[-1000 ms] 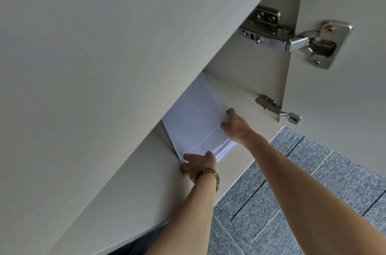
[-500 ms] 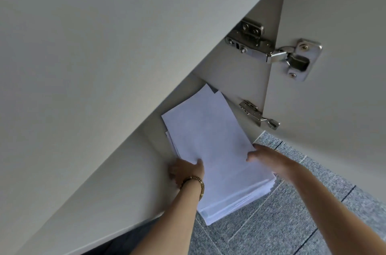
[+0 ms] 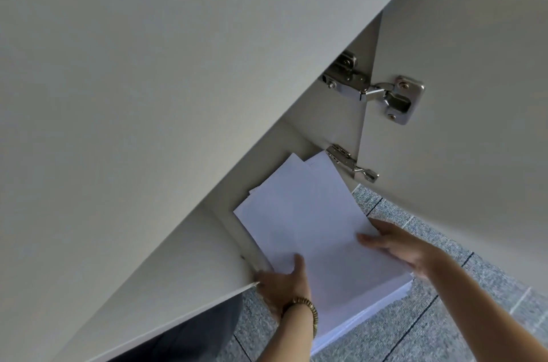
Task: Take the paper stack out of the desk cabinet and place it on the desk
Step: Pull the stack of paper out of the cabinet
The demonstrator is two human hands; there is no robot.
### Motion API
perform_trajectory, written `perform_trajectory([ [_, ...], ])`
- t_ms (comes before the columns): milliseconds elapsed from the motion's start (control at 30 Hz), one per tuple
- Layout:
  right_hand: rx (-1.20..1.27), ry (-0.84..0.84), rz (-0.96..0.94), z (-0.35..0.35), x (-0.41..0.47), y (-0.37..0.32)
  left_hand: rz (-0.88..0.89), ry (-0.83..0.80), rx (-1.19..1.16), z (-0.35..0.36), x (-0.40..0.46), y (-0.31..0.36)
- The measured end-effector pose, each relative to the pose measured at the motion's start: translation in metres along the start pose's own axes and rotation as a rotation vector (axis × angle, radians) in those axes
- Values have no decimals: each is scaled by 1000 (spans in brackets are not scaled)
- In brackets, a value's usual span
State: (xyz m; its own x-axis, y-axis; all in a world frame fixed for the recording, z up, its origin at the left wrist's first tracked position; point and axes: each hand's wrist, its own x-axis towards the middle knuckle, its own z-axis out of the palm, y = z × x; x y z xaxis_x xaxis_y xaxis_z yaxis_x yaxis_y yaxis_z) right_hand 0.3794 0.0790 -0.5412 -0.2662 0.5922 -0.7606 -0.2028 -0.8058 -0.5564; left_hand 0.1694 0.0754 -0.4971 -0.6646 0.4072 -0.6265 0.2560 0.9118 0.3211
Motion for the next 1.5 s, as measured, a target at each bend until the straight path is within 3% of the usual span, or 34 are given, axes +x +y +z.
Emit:
perform_trajectory([
  [133,-117,-24,79,-4,-10,-4,-199,-127,-75,-19,3,3],
  [233,-275,65,103,2,-9,-10,-257,-368,-169,-29,6,5],
  [400,-482,233,-61,17,-19,-6,-131,-524,-150,-36,-2,13],
  [467,-492,275,-111,25,-33,-3,-59,-471,-97,-42,-6,25],
  [533,-438,297,-111,33,-49,0,54,-479,-69,-45,-2,28],
  [633,-271,330,-121,48,-86,2,80,-488,-23,-44,27,7],
  [733,-161,330,-145,58,-131,7,104,-539,28,-95,-38,27],
  [900,-271,360,-189,67,-214,15,128,-604,108,-162,-130,28],
  [1100,-484,559,-269,109,-347,-12,232,-752,-6,-198,-171,-7],
  [1300,-334,595,-488,125,-481,-21,476,-937,-103,-289,-294,-15],
  [1500,-256,593,-777,165,-595,-44,729,-1023,-255,-371,-388,-15],
])
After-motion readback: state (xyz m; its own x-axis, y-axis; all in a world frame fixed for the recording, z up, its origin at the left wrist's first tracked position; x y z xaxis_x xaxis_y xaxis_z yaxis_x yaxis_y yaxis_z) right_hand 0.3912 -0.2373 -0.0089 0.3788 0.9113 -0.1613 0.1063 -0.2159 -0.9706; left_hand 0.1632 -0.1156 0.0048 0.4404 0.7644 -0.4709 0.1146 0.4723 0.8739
